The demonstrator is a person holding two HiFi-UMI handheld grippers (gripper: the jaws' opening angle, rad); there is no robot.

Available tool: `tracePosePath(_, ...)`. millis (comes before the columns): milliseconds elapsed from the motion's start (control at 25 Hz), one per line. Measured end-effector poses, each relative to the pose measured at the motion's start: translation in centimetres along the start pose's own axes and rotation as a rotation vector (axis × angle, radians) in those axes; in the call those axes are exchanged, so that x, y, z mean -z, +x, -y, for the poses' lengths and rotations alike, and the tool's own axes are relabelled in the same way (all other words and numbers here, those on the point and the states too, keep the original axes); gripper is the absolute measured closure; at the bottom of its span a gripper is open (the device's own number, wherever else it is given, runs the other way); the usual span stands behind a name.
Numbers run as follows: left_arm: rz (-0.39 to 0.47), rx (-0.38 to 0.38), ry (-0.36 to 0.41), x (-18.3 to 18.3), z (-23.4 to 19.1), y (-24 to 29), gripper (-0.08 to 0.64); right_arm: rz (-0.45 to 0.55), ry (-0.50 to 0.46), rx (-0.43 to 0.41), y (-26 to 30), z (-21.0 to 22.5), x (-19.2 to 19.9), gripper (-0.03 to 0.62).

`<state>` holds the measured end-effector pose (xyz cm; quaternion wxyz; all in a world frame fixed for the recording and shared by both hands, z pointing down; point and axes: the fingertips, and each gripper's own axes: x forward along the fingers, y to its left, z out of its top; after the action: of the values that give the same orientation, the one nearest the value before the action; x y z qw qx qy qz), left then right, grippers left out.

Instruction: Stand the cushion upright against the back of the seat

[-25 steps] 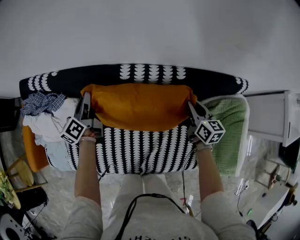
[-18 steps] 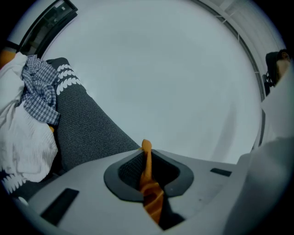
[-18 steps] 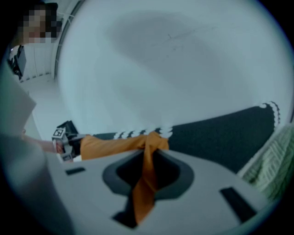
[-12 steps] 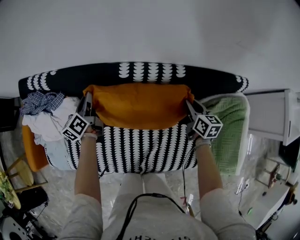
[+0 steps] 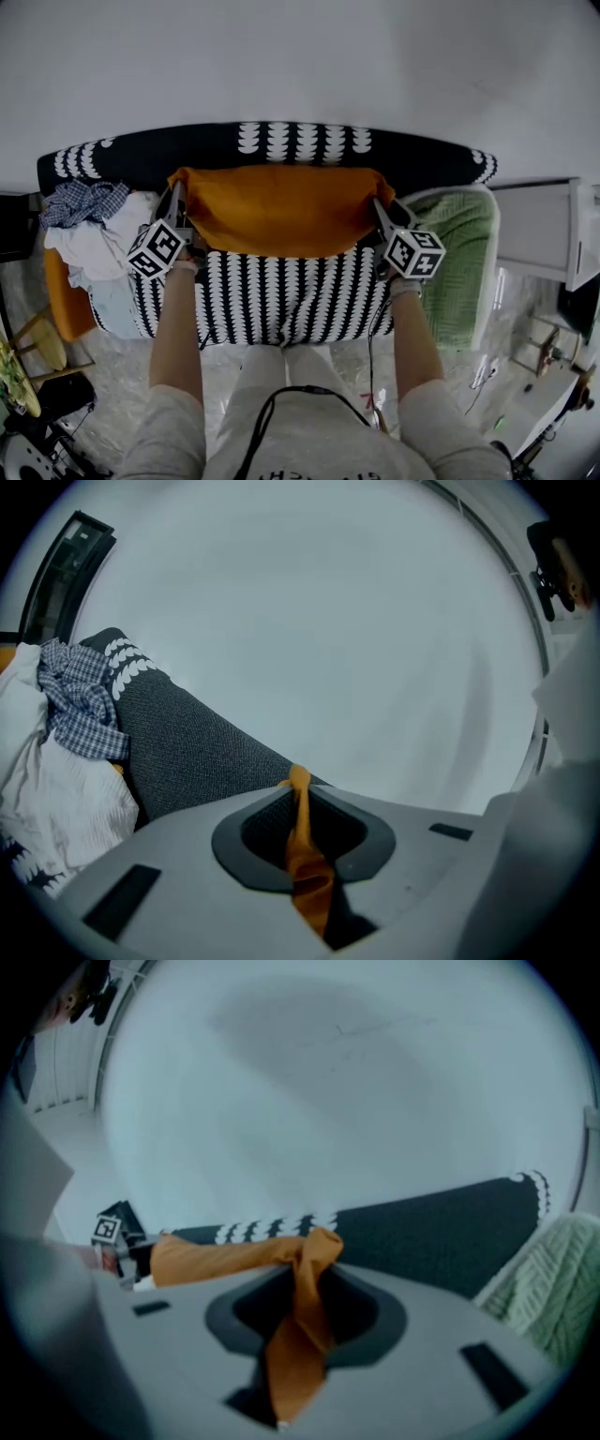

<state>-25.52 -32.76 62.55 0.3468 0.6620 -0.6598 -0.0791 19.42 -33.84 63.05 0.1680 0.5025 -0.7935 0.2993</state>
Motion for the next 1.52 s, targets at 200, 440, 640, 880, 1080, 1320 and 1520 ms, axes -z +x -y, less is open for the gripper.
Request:
tracePosePath(200, -0.005, 0.003, 0.015, 0.0, 0.0, 0.0, 0.499, 0.002, 0.068, -0.007, -0.8, 0.3, -0.3, 0.471)
tracePosePath(440, -0.005, 0.005, 0.016, 0.1, 0.1, 0.1, 0.499, -0.004, 0.102, -0.005, -1.3, 0.7, -0.3, 0.449)
tracePosePath(640, -0.002, 0.005, 0.016, 0.1, 0.1, 0.0, 0.498, 0.001, 0.131, -0.007, -1.6, 0.9, -0.2, 0.426)
tracePosePath(880, 0.009, 0.027, 0.029, -0.3, 0.0, -0.2, 0.497, 0.022, 0.181, -0.003, -2.0, 1.3, 0.0, 0.383)
tracePosePath(1080, 0.006, 0.038, 0.076, -0.5, 0.3, -0.4, 0.497, 0.028, 0.2, 0.007, -2.5, 1.5, -0.1, 0.336)
tracePosePath(1320, 0.021, 0.041, 0.086, -0.7, 0.5, -0.6, 0.497, 0.02, 0.207, 0.008, -2.7, 1.8, 0.2, 0.318)
tracePosePath(1520, 0.034, 0.057, 0.098, -0.8, 0.7, -1.0, 0.495, 0.016, 0.199, 0.008, -3.0, 1.9, 0.5, 0.314)
